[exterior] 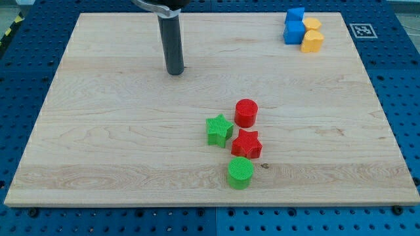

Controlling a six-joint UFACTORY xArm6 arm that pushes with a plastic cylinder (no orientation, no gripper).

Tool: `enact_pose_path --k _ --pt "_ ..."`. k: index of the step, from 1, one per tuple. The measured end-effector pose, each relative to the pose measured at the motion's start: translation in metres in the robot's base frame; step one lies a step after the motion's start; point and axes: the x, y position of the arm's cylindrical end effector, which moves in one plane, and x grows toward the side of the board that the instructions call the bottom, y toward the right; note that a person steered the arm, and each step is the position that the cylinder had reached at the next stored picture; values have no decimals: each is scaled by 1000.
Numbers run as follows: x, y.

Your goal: Move the hand to the top left of the green star

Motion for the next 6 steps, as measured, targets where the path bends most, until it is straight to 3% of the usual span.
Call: enact_pose_path --k 4,6 --pt "0 10" --pt "26 45"
